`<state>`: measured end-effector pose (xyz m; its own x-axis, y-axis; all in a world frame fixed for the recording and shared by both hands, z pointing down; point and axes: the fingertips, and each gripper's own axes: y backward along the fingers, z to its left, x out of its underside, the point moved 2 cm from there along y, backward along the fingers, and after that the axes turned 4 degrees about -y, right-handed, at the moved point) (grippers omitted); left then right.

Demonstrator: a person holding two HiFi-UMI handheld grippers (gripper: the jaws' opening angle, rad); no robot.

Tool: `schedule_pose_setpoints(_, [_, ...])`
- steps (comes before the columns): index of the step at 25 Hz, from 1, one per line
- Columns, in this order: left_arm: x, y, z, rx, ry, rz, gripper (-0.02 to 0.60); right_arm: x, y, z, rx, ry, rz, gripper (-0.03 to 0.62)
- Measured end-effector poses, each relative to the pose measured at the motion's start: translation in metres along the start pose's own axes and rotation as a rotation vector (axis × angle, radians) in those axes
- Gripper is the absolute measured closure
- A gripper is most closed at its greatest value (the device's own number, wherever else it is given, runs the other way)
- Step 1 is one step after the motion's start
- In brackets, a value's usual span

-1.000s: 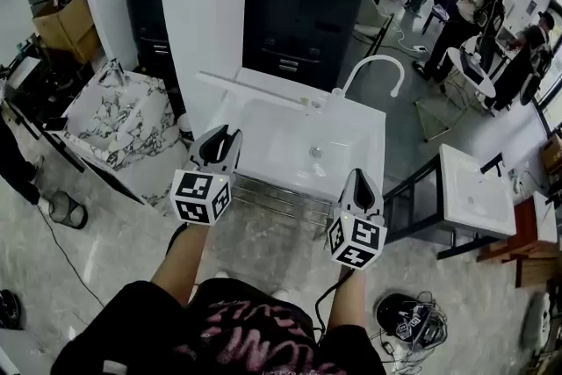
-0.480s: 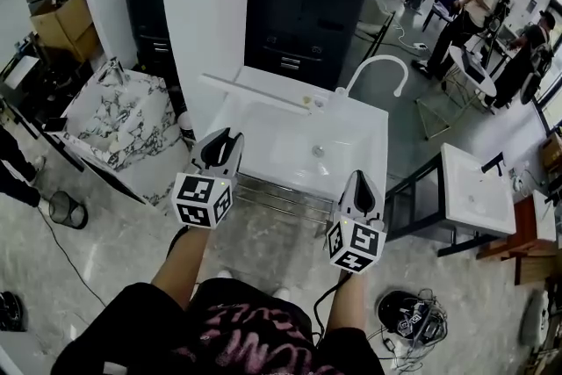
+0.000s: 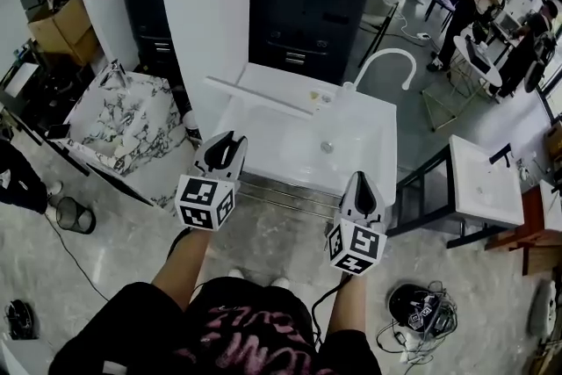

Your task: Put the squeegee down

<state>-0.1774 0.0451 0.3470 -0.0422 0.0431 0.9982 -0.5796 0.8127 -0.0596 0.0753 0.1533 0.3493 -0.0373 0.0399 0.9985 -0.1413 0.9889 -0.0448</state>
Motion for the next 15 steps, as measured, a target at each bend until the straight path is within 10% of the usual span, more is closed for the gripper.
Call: schedule_pose_setpoints(15, [0.007, -0.02, -0.026, -0.072, -0.001, 0.005, 0.485, 0.02, -0.026, -0.042, -0.071, -0.009, 0.028, 0.572])
